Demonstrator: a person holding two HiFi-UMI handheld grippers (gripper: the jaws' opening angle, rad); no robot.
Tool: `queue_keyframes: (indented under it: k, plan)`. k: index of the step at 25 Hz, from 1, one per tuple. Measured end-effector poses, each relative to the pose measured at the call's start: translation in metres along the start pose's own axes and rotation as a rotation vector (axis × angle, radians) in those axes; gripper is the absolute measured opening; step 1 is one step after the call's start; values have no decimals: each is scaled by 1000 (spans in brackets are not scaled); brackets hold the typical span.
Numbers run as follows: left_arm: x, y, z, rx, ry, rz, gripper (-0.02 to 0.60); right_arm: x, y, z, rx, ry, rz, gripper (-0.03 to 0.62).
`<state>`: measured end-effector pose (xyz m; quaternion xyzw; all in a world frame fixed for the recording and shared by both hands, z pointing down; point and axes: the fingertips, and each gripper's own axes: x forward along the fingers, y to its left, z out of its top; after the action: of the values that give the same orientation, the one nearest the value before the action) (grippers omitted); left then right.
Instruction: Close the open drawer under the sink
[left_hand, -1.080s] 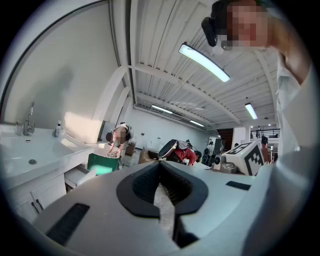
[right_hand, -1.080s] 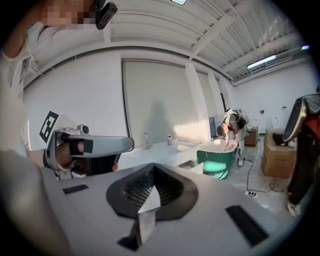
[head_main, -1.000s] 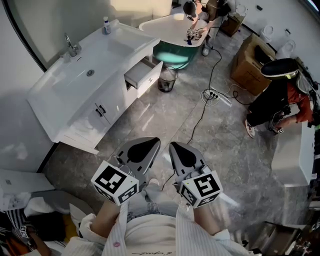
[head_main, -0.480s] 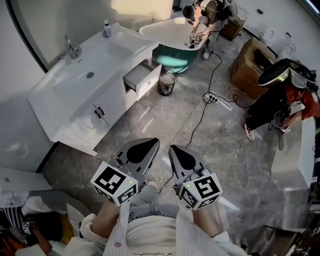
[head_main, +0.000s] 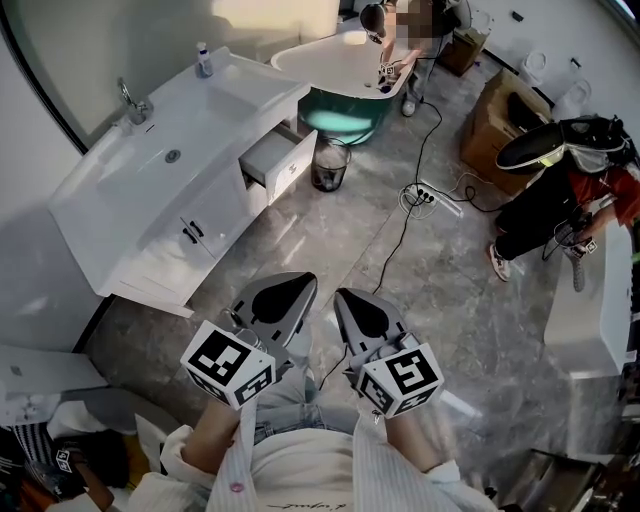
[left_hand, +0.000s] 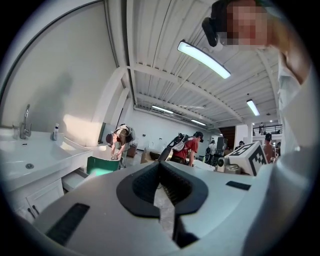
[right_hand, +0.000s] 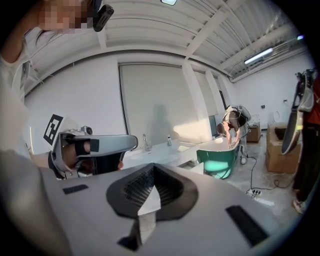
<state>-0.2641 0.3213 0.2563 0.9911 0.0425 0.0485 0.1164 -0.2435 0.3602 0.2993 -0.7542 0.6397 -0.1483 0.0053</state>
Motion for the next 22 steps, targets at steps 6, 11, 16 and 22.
queue_keyframes:
  k: [6, 11, 16, 22]
  plan:
    - [32, 44, 10, -9, -3, 0, 15, 46, -23, 13, -6, 12, 6, 9]
    - [67, 87, 22, -16, -5, -12, 15, 93, -48, 29, -15, 26, 15, 9]
    - [105, 129, 40, -15, -3, -31, 15, 140, -76, 51, -19, 28, 8, 9]
    - [132, 176, 55, -1, -7, -32, 16, 188, -95, 60, -14, 36, 8, 9]
